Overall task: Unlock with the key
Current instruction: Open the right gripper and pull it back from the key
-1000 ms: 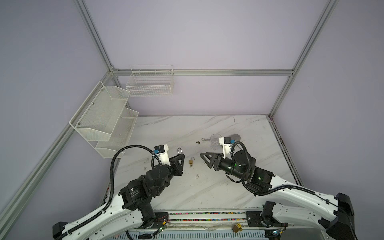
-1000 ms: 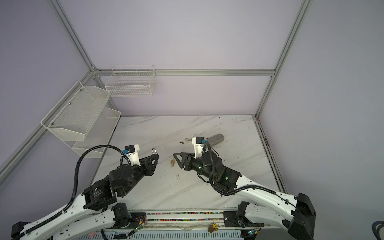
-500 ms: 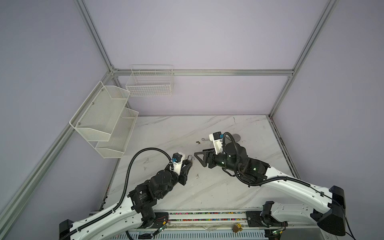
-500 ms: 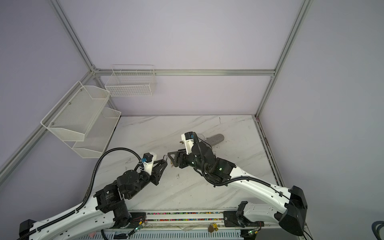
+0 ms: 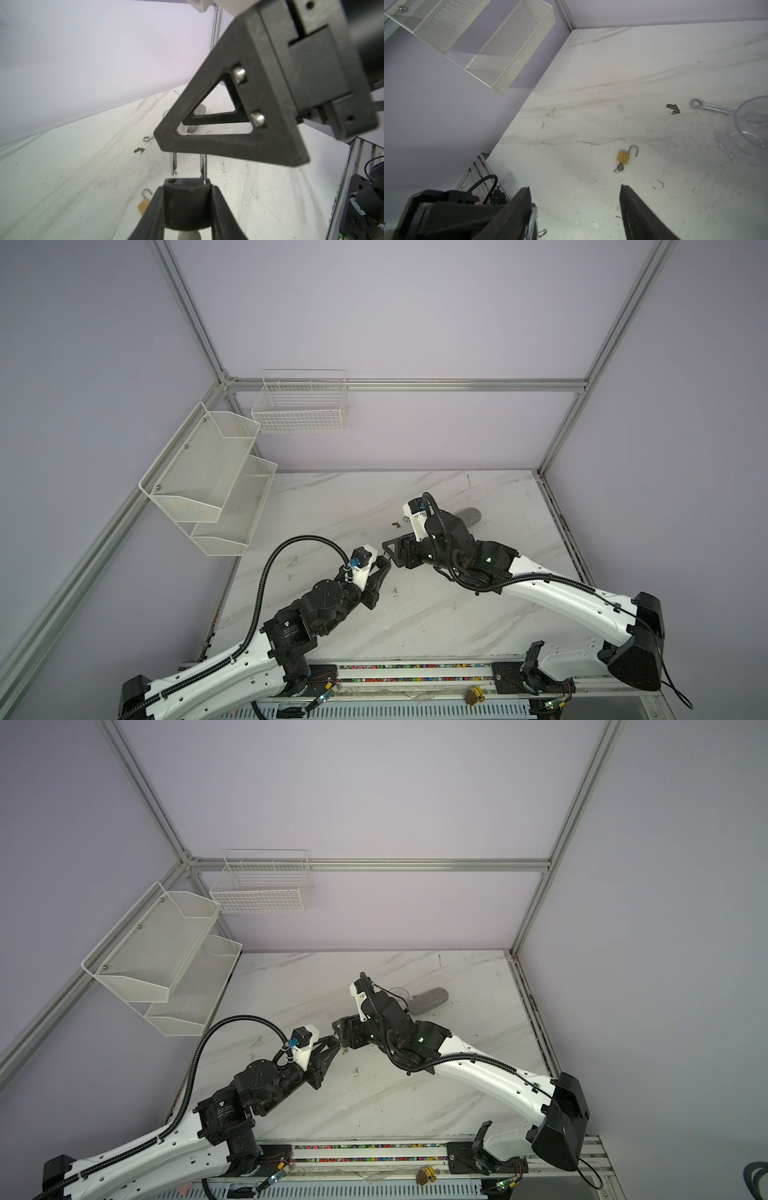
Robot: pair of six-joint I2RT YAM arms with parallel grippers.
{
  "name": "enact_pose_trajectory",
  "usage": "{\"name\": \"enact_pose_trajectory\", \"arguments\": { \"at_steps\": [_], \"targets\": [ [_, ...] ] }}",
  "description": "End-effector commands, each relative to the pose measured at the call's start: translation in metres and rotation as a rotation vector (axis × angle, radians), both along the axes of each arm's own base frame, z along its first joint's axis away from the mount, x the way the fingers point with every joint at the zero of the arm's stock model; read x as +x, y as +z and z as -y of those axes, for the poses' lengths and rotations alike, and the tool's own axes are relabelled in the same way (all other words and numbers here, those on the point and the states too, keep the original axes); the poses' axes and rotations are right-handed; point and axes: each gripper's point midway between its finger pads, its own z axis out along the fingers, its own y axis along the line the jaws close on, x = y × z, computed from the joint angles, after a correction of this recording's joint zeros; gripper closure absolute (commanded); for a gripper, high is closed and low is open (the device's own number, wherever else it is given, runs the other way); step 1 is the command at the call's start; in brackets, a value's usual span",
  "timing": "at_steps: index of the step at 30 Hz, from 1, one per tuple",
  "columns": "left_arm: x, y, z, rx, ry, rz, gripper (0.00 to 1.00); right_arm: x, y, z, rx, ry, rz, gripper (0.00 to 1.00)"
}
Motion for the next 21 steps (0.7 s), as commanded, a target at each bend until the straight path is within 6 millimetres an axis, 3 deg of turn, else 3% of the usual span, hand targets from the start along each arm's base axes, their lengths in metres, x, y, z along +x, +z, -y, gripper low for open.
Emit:
{"name": "enact_pose_trajectory", "arguments": {
  "at_steps": [1,7,8,13,16,17,21],
  "targets": [
    [-0.001,0.002,0.0,-0.019,-0.006,0.042,1.0,0.006,-0.001,0.013,-0.075,-0.034,0.014,0.3],
    [-0.002,0.002,-0.001,-0.016,-0.007,0.051,1.0,0.009,-0.004,0.023,-0.128,-0.039,0.016,0.31],
    [-0.002,0.002,-0.001,-0.015,-0.008,0.052,1.0,0.01,-0.013,0.02,-0.153,-0.026,0.005,0.31],
    [-0.003,0.004,0.0,-0.013,-0.017,0.064,1.0,0.001,-0.015,0.017,-0.177,0.052,0.007,0.32],
    [-0.002,0.005,-0.001,-0.013,-0.014,0.069,1.0,0.009,-0.008,0.029,-0.205,-0.007,0.04,0.32],
    [-0.002,0.005,-0.001,-0.016,-0.013,0.071,1.0,0.006,0.004,0.032,-0.181,-0.002,0.059,0.32],
    [-0.005,0.01,0.002,-0.026,-0.035,0.086,1.0,-0.001,0.009,0.028,-0.173,0.061,0.066,0.32]
  ]
}}
